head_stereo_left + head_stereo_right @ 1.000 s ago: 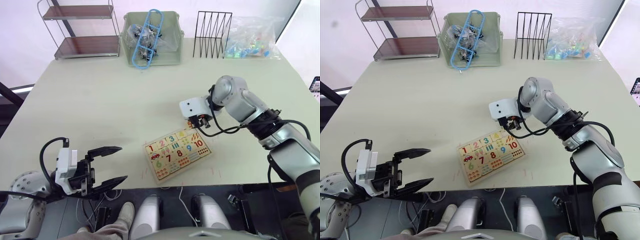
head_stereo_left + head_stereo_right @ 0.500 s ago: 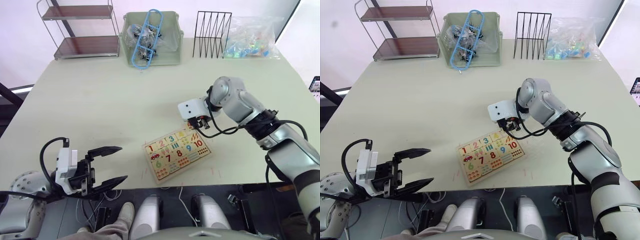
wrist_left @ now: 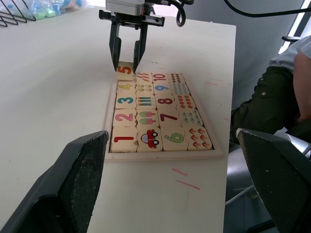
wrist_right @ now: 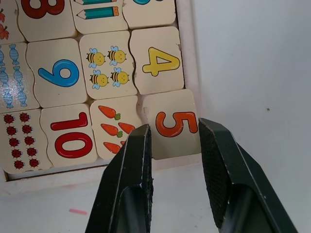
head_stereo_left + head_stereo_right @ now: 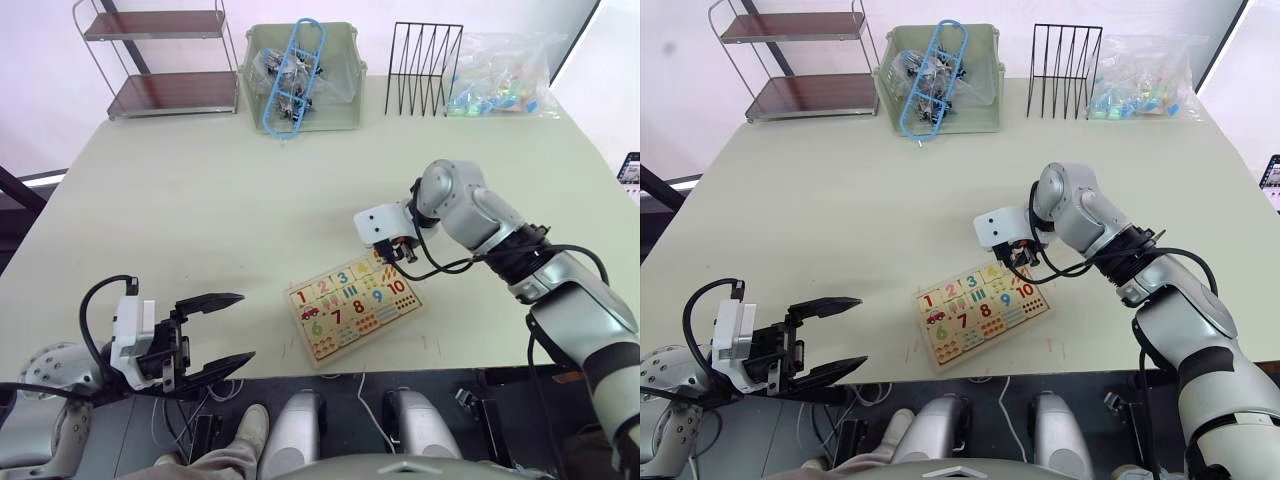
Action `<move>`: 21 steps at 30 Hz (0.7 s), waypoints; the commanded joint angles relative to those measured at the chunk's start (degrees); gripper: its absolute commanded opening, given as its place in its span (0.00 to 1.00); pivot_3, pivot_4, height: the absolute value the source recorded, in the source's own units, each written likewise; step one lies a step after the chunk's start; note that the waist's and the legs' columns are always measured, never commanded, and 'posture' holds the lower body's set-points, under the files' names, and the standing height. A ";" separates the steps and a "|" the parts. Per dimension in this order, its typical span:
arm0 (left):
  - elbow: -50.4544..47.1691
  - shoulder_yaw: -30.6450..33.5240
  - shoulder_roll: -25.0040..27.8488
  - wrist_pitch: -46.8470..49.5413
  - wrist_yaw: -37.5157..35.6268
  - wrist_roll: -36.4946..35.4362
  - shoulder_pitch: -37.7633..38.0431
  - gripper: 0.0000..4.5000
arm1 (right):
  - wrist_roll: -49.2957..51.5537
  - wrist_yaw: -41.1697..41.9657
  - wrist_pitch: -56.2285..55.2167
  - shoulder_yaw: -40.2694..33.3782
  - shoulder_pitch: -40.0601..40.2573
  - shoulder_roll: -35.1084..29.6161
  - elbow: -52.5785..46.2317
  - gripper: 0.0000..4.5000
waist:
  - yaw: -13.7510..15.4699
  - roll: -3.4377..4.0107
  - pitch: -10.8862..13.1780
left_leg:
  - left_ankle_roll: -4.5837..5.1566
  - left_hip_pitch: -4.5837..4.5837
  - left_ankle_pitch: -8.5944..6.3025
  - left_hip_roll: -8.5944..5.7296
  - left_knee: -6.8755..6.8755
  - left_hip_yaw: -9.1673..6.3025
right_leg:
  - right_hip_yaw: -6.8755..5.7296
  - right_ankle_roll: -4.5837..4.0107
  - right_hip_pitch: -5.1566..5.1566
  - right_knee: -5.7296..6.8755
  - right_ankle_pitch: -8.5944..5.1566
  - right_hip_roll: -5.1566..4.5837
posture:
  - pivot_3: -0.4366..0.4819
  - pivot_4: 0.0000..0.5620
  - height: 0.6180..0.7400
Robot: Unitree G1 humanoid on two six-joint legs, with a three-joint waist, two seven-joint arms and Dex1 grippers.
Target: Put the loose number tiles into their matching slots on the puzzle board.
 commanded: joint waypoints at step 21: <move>-1.25 1.08 0.46 -0.50 0.15 -0.11 0.28 1.00 | -0.33 1.38 -1.05 -1.04 -0.87 0.03 0.45 0.18 | 0.00 0.00 0.00 | 0.00 0.00 0.00 0.00 0.00 -0.02 | 0.00 0.00 0.00 0.00 0.00 0.00 | 0.48 0.27 1.00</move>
